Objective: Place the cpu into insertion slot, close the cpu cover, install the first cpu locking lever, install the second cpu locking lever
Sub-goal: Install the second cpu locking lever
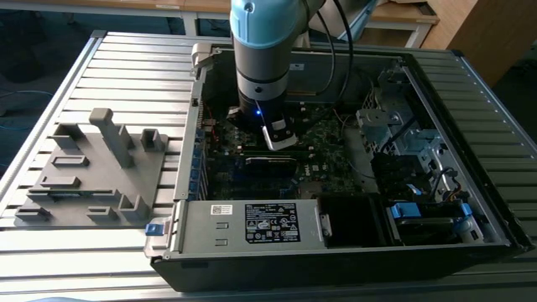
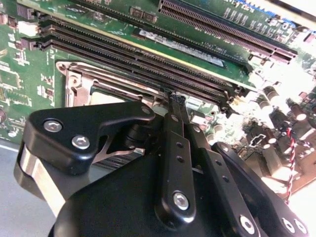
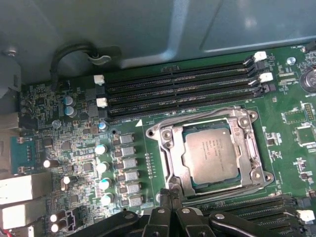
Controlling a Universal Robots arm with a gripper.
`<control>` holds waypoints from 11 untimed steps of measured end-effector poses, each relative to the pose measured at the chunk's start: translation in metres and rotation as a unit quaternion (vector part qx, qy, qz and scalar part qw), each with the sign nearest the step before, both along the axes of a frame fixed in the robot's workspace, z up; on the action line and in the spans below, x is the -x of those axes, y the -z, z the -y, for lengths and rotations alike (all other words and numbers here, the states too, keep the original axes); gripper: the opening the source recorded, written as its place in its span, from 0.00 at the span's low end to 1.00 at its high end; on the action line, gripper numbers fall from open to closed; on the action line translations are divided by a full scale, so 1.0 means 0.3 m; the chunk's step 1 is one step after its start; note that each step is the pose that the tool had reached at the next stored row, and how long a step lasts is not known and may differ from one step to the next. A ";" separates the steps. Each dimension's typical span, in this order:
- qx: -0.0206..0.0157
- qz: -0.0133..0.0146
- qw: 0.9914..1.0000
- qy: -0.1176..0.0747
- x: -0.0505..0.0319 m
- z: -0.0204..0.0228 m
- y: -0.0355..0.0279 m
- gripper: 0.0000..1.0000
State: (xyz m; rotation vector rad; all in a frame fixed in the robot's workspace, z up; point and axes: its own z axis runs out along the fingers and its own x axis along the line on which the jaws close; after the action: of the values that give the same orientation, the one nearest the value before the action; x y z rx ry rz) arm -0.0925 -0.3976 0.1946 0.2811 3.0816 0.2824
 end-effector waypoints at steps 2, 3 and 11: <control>0.000 0.000 1.000 0.000 0.001 0.001 0.000 0.10; 0.000 0.000 1.000 0.000 0.002 0.002 0.000 0.10; 0.000 0.001 1.000 0.000 0.013 0.006 0.001 0.10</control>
State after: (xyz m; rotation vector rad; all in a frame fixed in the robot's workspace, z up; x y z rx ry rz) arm -0.0965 -0.3994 0.1942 0.2805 3.0798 0.2826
